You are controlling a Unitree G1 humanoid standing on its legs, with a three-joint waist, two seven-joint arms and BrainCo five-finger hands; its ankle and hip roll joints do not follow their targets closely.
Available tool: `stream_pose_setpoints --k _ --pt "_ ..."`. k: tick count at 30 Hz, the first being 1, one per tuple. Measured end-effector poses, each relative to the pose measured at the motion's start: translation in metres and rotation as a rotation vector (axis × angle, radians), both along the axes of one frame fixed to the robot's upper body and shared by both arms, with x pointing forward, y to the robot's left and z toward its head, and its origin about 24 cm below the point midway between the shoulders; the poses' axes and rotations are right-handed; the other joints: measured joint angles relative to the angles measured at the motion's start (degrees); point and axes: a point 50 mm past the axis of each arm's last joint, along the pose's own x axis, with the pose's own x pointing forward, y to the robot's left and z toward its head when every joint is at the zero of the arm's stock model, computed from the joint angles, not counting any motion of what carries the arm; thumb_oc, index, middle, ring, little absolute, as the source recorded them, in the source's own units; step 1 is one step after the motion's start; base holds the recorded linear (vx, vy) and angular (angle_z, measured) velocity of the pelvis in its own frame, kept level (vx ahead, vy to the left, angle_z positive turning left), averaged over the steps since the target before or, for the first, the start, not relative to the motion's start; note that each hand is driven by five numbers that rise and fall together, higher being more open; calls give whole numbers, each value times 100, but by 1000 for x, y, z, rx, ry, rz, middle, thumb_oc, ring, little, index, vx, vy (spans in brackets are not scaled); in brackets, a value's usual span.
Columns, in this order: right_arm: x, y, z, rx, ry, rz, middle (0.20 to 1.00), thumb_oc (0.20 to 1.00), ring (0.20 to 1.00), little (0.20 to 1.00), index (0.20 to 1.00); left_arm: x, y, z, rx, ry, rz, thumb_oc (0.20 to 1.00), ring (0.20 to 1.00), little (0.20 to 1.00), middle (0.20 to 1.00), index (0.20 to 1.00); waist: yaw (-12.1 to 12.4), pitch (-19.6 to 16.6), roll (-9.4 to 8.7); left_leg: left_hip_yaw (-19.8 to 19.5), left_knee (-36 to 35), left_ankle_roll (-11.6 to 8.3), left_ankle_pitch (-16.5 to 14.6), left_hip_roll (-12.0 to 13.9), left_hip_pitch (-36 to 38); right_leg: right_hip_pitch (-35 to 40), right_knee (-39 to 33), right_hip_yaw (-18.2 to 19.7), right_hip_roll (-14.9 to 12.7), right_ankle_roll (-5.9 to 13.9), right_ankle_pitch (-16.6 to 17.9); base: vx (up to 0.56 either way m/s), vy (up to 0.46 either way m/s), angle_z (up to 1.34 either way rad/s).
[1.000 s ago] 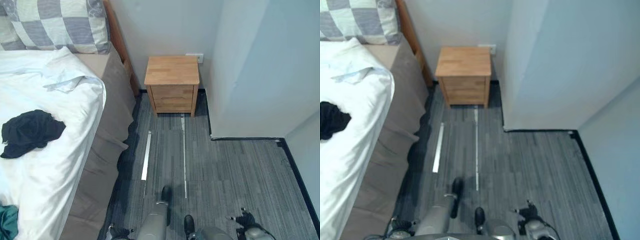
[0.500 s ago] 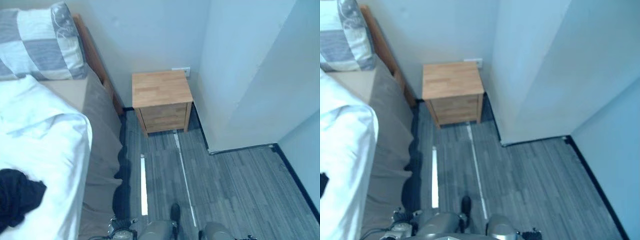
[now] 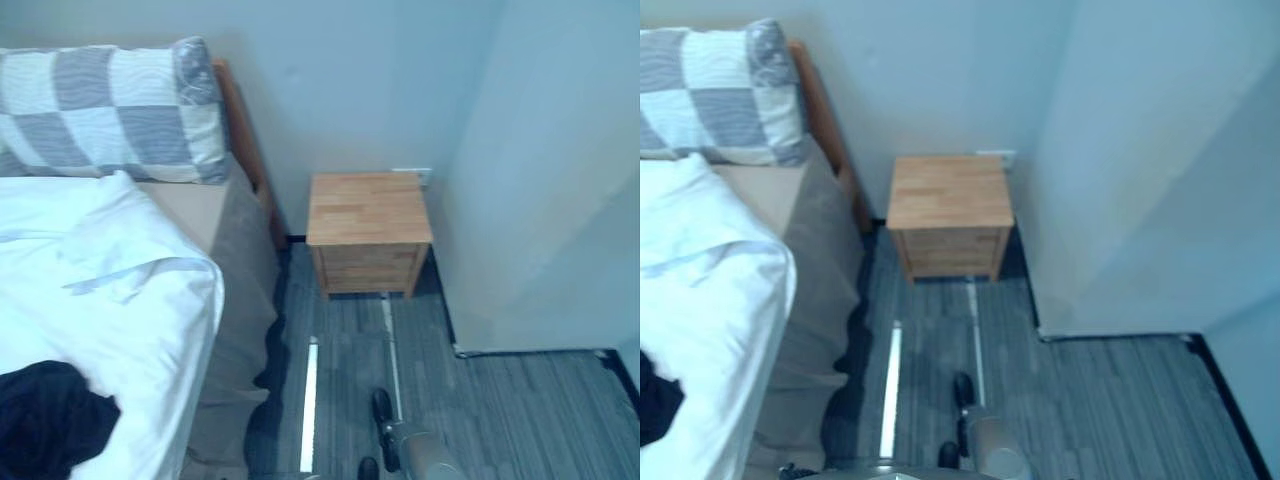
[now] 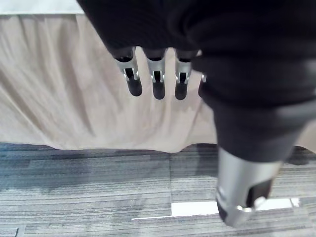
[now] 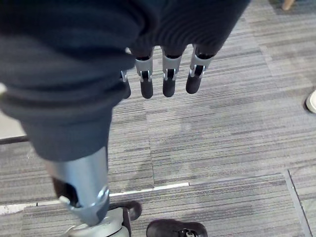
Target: Tidy up the quilt and then pick up the clothes from the bed and put them into the laundry hamper.
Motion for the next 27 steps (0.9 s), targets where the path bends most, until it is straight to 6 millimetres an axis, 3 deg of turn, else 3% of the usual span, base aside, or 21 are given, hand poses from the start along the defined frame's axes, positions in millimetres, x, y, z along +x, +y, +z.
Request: stream_pose_setpoints --k 1,2,3,4,5,6,7,8,9,10,11,12,14,18,19,20,24,27 --pt "1 -1 0 -4 -2 1 1000 1000 1000 1000 1000 0 0 0 0 4 -14 1000 1000 1000 1000 1000 -8 -34 55 -76 -5 -150 -107 14 32 46 15 -22 48 -10 -4 514 -186 28" --pt "5 0 1 -4 -16 6 1000 1000 1000 1000 1000 0 1 0 6 11 -35 1000 1000 1000 1000 1000 -33 -43 5 -94 152 -336 -194 30 77 232 -171 -78 39 -390 276 353 -155 23" --pt "10 1 1 0 -28 8 1000 1000 1000 1000 1000 2 2 1 10 12 -47 1000 1000 1000 1000 1000 -19 -4 -54 -27 612 -414 -286 -16 -45 404 -242 -160 0 -479 226 342 -179 27" --pt "12 4 1 8 -30 13 1000 1000 1000 1000 1000 7 7 2 27 5 -60 1000 1000 1000 1000 1000 -14 46 -245 277 1534 -502 -279 -138 -424 555 -359 -172 -171 -529 259 235 -127 52" --pt "14 8 0 22 -46 23 1000 1000 1000 1000 1000 17 13 6 44 -31 -71 1000 1000 1000 1000 1000 -3 27 -547 700 3116 -493 -475 -69 -1062 908 -601 -114 -282 -699 96 227 -115 43" --pt "20 9 1 29 -63 28 1000 1000 1000 1000 1000 19 20 8 61 -46 -57 1000 1000 1000 1000 1000 73 -8 -601 693 3646 -537 -493 83 -1353 1036 -642 -106 -228 -777 31 299 -60 28" --pt "28 7 2 24 -81 36 1000 1000 1000 1000 1000 26 21 9 64 -71 -20 1000 1000 1000 1000 1000 154 -15 -643 588 4487 -661 -412 403 -1862 1041 -655 -76 -141 -824 -4 186 30 -23" --pt "41 5 5 19 -121 50 1000 1000 1000 1000 1000 29 23 11 68 -82 -3 1000 1000 1000 1000 1000 223 35 -643 549 4468 -682 -446 568 -2022 1130 -676 -76 -101 -845 -34 249 82 -14" --pt "58 1 10 9 -175 68 1000 1000 1000 1000 1000 28 24 11 60 -79 23 1000 1000 1000 1000 1000 145 124 -566 522 4063 -712 -481 879 -2154 1371 -865 -88 -52 -867 -53 239 133 -21" --pt "66 -4 13 0 -214 79 1000 1000 1000 1000 1000 27 21 10 48 -79 22 1000 1000 1000 1000 1000 164 175 -470 536 3237 -753 -456 1061 -2071 1573 -959 -80 -64 -816 -34 211 120 -8" --pt "71 -6 15 -2 -230 88 1000 1000 1000 1000 1000 26 19 9 40 -78 20 1000 1000 1000 1000 1000 168 201 -400 524 2780 -763 -443 1122 -2050 1682 -1026 -83 -63 -768 -27 151 79 -11" --pt "75 -9 17 -6 -247 102 1000 1000 1000 1000 1000 23 16 7 26 -72 9 1000 1000 1000 1000 1000 158 250 -334 493 1894 -882 -336 1169 -1997 1833 -1173 -83 -86 -743 -34 24 35 -6" --pt "78 -12 19 -14 -262 111 1000 1000 1000 1000 1000 22 6 5 -3 -79 11 1000 1000 1000 1000 1000 169 309 -97 348 1031 -962 42 1200 -1950 1943 -1276 -44 -76 -681 -5 18 57 -21" --pt "72 -3 16 12 -251 113 1000 1000 1000 1000 1000 23 0 5 -13 -76 -39 1000 1000 1000 1000 1000 135 285 127 17 388 -922 693 1221 -1512 2065 -1302 118 25 -454 -159 39 45 -27" --pt "71 -3 15 13 -246 106 1000 1000 1000 1000 1000 24 1 5 -2 -73 -68 1000 1000 1000 1000 1000 131 321 109 5 260 -899 862 1235 -1421 2105 -1296 148 19 -428 -200 30 18 -9" --pt "66 -2 13 20 -230 91 1000 1000 1000 1000 1000 39 4 10 24 -112 -149 1000 1000 1000 1000 1000 138 379 -13 44 -33 -884 945 1160 -1267 2093 -1234 170 -71 -301 -307 0 0 0" --pt "62 2 11 18 -200 113 1000 1000 1000 1000 1000 56 3 14 20 -160 -134 1000 1000 1000 1000 1000 146 398 -79 49 -280 -848 1043 1040 -1189 1997 -1181 176 -223 -146 -439 -3 10 -2" --pt "64 6 11 10 -185 195 1000 1000 1000 1000 1000 51 4 13 29 -164 -97 1000 1000 1000 1000 1000 183 403 -68 15 -278 -851 1044 1007 -1197 2059 -1240 110 -248 -137 -438 33 8 9"
